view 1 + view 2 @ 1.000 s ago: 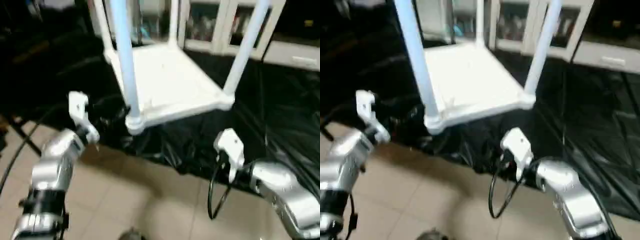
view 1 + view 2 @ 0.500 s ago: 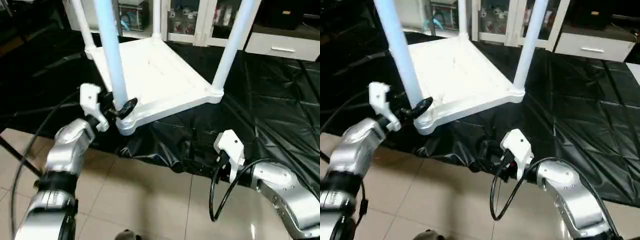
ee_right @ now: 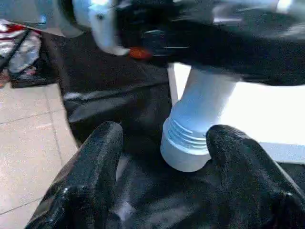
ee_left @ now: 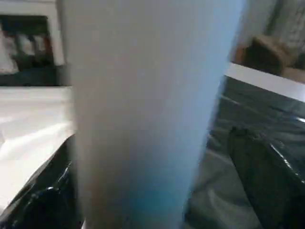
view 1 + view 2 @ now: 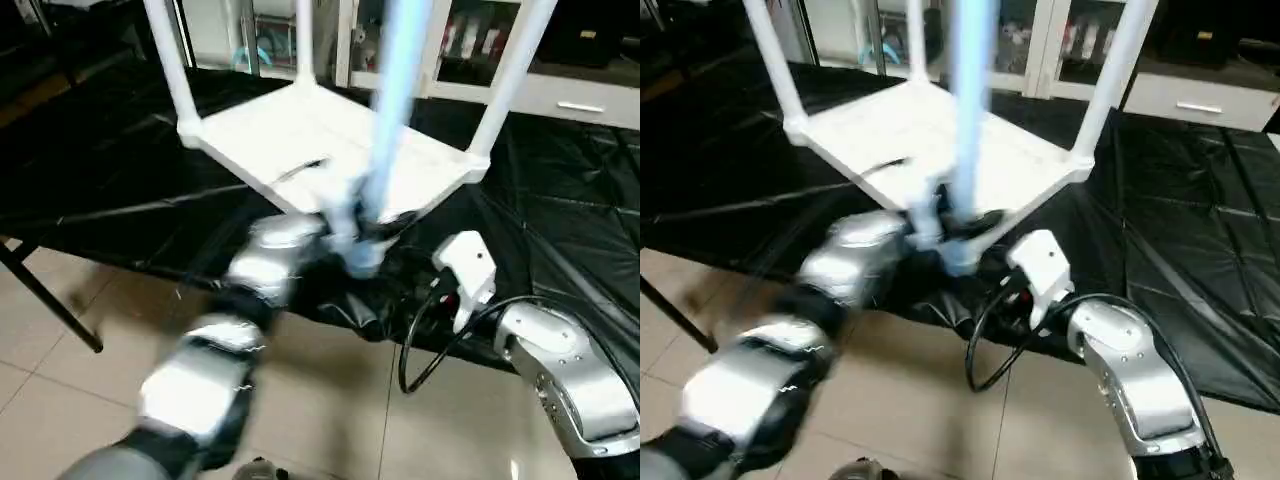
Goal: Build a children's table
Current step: Rotate table base
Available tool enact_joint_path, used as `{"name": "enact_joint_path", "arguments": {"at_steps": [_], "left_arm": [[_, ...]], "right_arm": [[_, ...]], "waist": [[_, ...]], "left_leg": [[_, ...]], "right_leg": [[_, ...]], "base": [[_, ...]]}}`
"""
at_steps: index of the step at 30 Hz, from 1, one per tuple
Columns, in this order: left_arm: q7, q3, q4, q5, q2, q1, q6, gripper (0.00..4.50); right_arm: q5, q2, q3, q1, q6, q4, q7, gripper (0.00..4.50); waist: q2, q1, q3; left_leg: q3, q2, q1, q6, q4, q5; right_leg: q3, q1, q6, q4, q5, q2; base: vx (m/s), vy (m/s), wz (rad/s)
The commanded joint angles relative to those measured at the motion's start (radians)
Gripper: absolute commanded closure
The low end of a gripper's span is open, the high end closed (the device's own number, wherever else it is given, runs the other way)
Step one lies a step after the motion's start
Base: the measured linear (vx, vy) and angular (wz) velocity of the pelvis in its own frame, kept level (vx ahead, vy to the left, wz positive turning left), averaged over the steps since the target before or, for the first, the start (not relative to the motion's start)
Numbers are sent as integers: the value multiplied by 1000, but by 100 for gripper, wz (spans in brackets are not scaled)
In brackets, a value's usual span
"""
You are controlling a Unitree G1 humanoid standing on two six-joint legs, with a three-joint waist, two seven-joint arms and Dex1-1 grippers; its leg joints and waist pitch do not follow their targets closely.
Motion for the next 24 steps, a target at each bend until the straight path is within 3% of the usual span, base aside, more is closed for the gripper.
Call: {"name": "enact_joint_path", "arguments": {"at_steps": [1,2,3,6,7,8,11,13,14,15,16,17,18,19,24], "left_arm": [[115,-13,60,38,-28,-34,-50,7],[151,-15,77,46,-36,-43,-62,7],[192,-9,102,52,-40,-54,-77,7],[250,12,135,56,-25,-70,-97,7],[260,22,145,54,-18,-74,-102,7],[211,60,146,20,-8,-73,-114,7],[127,92,142,-13,-3,-61,-137,7],[19,104,112,-50,13,-19,-147,7],[-24,105,92,-63,22,6,-146,7],[-65,103,71,-73,33,35,-143,7],[-99,101,54,-80,42,59,-139,7],[-126,95,35,-83,51,82,-137,7],[-168,91,-4,-93,62,121,-124,7],[-189,89,-30,-101,67,143,-111,7],[-237,104,-232,-136,146,303,-45,7]], "right_arm": [[-20,3,-10,10,2,-5,-15,141],[-23,4,-7,12,4,-8,-19,141],[-25,6,-4,17,7,-17,-25,141],[-23,11,3,31,14,-38,-27,141],[-21,12,5,35,15,-42,-25,141],[-16,9,24,45,13,-50,-9,141],[-15,9,45,47,12,-47,3,141],[-22,22,58,27,11,-22,3,141],[-25,31,60,14,10,-6,-1,141],[-23,42,60,-2,9,16,-3,141],[-21,52,59,-15,8,34,-5,141],[-17,61,58,-27,7,53,-5,141],[-24,71,64,-48,-1,89,-4,141],[-27,75,70,-59,-7,108,1,141],[-57,124,114,-154,-56,274,20,141]], "waist": [[-4,-11,-73],[-12,-12,-74],[-6,-12,-73],[-6,-27,-72],[6,-28,-71],[-8,-33,-68],[-6,-37,-66],[-14,-37,-64],[-8,-41,-65],[-19,-42,-65],[-12,-44,-66],[-21,-48,-65],[-16,-47,-65],[-20,-46,-65],[-16,-53,-63]], "left_leg": [[-32,53,35,10,-72,-156],[-32,51,31,28,-70,-137],[-32,50,30,33,-69,-130],[-33,47,29,42,-69,-141],[-36,49,30,40,-70,-149],[-34,50,32,35,-75,-172],[-33,51,32,38,-76,-179],[-32,52,31,48,-77,-172],[-31,54,27,58,-78,-162],[-29,54,29,64,-78,-162],[-30,53,27,70,-77,-152],[-27,53,26,75,-79,-154],[-26,54,30,74,-78,-165],[-26,56,33,73,-78,-169],[-24,60,29,58,-84,-174]], "right_leg": [[20,37,-246,-64,224,-75],[20,40,-237,-64,238,-75],[20,39,-235,-64,241,-76],[19,39,-237,-70,205,-71],[19,37,-241,-70,188,-73],[18,38,-256,-76,143,-70],[19,34,-273,-77,106,-72],[20,32,-283,-79,91,-74],[20,30,-292,-74,98,-74],[19,29,-296,-75,104,-74],[18,30,-305,-71,113,-75],[18,29,-306,-73,112,-73],[18,25,-305,-75,95,-72],[18,25,-309,-74,91,-75],[16,18,-313,-67,116,-73]], "base": [[0,0,0],[0,0,0],[0,0,0],[0,0,0],[0,0,0],[0,0,0],[0,0,0],[0,0,0],[0,0,0],[0,0,0],[0,0,0],[0,0,0],[0,0,0],[0,0,0],[0,0,0]]}}
